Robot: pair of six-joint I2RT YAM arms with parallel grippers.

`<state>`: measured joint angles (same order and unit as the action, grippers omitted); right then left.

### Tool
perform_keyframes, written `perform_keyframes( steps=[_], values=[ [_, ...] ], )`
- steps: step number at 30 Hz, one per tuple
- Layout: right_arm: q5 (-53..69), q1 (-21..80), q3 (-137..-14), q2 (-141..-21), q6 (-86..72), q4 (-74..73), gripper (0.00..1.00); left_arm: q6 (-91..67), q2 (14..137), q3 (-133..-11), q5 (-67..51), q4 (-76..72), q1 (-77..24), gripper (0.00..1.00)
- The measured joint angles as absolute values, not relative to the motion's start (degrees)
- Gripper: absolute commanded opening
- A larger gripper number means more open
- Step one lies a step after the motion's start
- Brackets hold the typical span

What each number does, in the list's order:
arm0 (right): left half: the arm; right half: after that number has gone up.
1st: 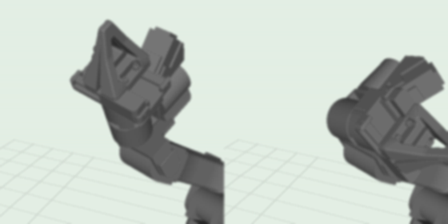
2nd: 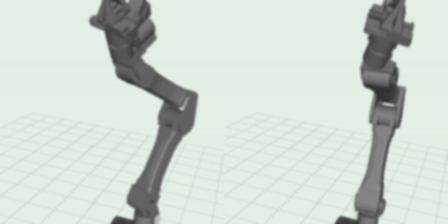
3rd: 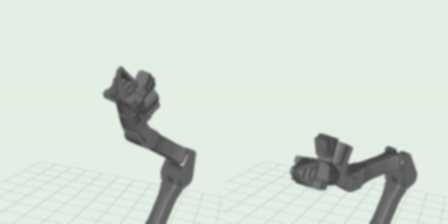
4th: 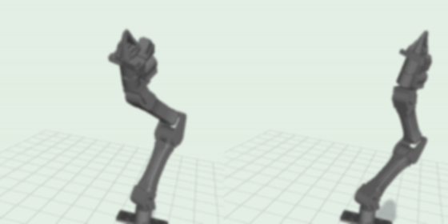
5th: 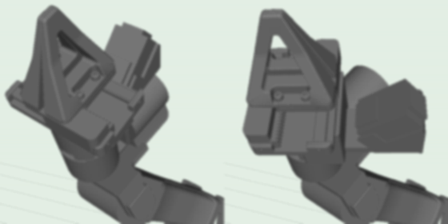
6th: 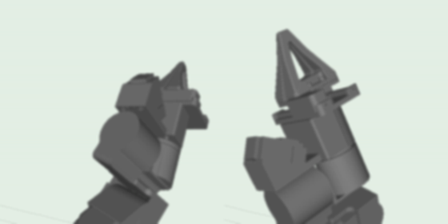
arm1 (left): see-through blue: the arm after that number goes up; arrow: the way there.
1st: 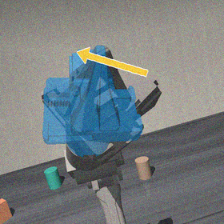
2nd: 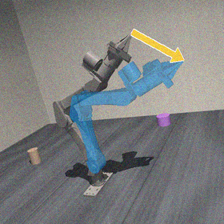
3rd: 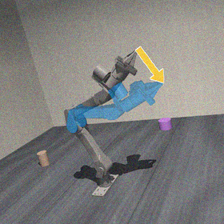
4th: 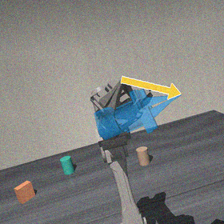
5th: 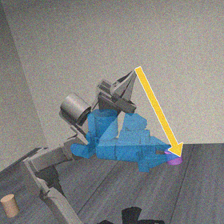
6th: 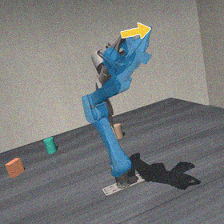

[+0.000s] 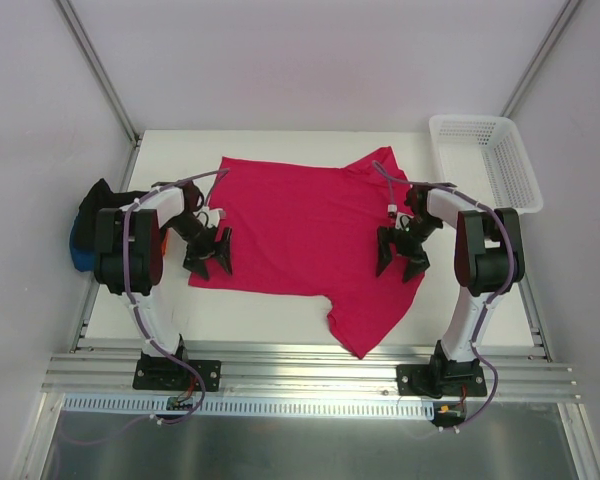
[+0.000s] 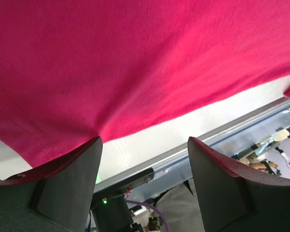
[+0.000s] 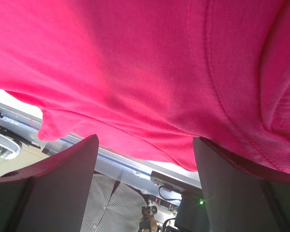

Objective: Fold and stack the t-shirts
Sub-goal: Flatten out the tshirt

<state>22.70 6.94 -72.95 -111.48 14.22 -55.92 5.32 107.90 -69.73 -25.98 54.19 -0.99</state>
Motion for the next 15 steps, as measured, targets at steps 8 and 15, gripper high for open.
perform_keyframes(
  steps=[8,15],
  values=[
    [22.6,6.9,-75.0,-112.0,14.2,-55.3,0.84,4.4,107.9,-68.0,-26.6,56.3,-0.6,0.75],
    [22.3,6.9,-75.4,-112.4,14.2,-55.1,0.84,3.9,107.9,-64.8,-26.6,57.0,-0.6,0.74]
  ],
)
